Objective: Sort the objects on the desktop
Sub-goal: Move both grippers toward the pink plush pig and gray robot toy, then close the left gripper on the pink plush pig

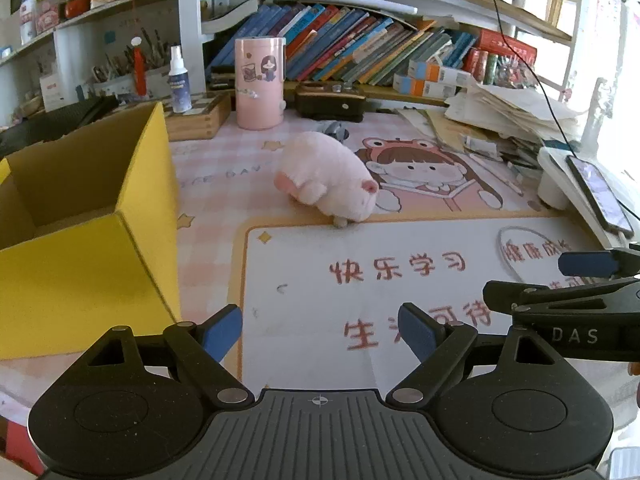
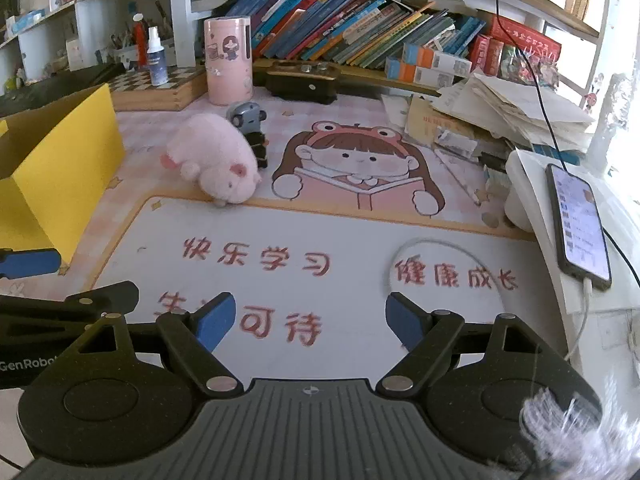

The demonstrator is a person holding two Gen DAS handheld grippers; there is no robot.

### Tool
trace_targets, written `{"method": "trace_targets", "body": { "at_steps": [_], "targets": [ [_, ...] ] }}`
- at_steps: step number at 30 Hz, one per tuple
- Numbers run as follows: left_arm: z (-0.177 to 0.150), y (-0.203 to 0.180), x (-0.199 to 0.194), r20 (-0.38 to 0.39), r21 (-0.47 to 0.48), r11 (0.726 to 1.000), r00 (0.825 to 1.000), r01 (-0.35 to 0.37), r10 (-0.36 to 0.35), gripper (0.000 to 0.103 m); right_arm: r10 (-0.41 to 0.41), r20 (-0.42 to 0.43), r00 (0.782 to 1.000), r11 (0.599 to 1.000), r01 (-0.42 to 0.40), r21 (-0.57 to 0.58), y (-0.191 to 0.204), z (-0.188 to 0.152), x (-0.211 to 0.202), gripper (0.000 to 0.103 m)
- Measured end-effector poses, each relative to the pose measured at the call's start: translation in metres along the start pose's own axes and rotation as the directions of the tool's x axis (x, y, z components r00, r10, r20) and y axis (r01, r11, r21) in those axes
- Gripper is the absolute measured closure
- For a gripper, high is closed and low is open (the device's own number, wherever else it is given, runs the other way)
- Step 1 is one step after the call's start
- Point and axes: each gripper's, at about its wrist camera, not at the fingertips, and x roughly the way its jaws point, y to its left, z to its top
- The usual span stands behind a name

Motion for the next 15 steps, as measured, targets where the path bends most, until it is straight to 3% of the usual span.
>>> {"method": "trace_targets", "body": {
  "at_steps": [15],
  "targets": [
    [0.041, -0.013, 0.035, 0.003, -0.135, 0.987, 0.996, -0.091, 0.092, 0.016, 0.078, 0.056, 0.995, 0.997, -0.078, -0.001, -0.05, 0.029, 0.025, 0.022]
  ]
}}
